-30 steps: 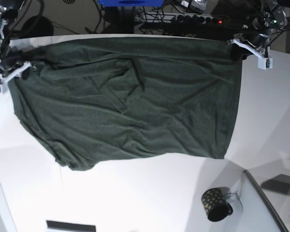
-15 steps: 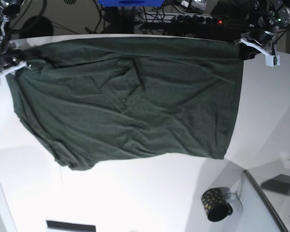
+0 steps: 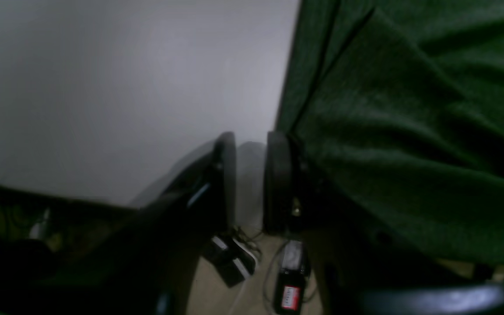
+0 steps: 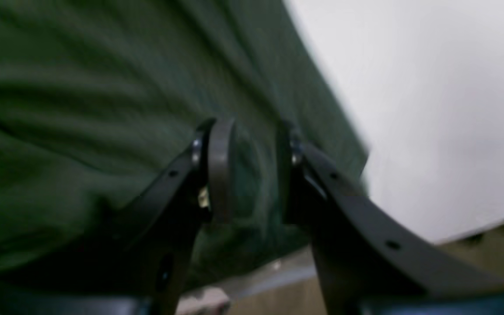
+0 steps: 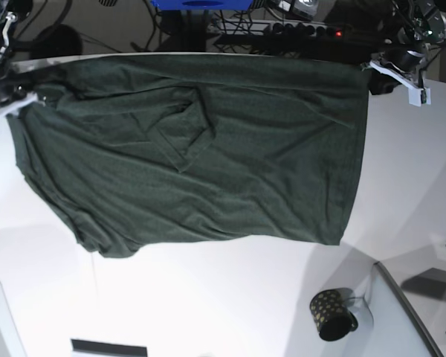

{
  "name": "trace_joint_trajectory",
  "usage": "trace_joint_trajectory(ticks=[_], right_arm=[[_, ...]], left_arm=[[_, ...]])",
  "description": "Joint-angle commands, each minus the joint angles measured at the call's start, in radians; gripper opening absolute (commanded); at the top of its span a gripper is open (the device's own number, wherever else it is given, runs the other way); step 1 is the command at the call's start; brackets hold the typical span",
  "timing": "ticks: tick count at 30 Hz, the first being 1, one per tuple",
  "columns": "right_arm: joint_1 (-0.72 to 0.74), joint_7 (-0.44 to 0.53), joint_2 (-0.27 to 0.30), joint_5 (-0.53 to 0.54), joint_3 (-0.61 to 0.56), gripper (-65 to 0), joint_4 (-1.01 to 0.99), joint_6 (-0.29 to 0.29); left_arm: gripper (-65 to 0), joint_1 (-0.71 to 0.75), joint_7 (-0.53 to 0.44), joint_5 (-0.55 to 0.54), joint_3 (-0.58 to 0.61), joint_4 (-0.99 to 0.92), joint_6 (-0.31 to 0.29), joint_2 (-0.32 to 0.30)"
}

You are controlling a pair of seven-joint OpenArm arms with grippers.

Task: Layout the t-shirt on the table in an organized manner, then fold the t-shirt properly
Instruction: 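Regrasp the corners with both grippers and drag them outward, then move the right gripper along the shirt's side edge toward the hem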

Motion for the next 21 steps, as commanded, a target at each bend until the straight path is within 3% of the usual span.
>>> trace_joint_trajectory(ticks=[1,3,5,9,11,15,18,21], right_arm=[[0.011,0.032,0.018,0.01,0.003,-49.1,0.057,0.001],[0.057,0.032,0.029,0.01,0.001,-48.8,0.086,0.003],[0.123,0.032,0.078,0.008,-0.017,-47.7,0.064,0.007],[0.325,0.035,0.213,0.008,-0.175,-35.9,-0.198,0.032],[0.457,0.039,0.249,0.008,-0.233,-30.6,-0.384,0.032],[0.646,0.137,0.286,0.008,-0.253,-29.7,-0.694,0.03],[0.714,0.223,0.303,0.007,-0.272,-29.4,-0.863,0.03],[0.733,0.229,0.315,0.007,-0.359,-29.4,-0.929,0.03]], left_arm=[[-52.3,0.003,0.01,-0.014,-0.014,0.036,-0.006,-0.016],[-52.3,-0.008,0.072,-0.028,-0.072,0.068,-0.012,-0.016],[-52.3,-0.02,0.122,-0.08,-0.115,0.093,-0.012,-0.016],[-52.3,-0.022,0.167,-0.181,-0.174,0.105,-0.012,-0.024],[-52.3,-0.022,0.168,-0.179,-0.19,0.105,-0.012,-0.024],[-52.3,-0.008,0.165,-0.179,-0.198,0.105,-0.014,-0.026],[-52.3,0.012,0.164,-0.179,-0.198,0.099,-0.014,-0.042],[-52.3,0.015,0.164,-0.181,-0.204,0.093,-0.014,-0.053]])
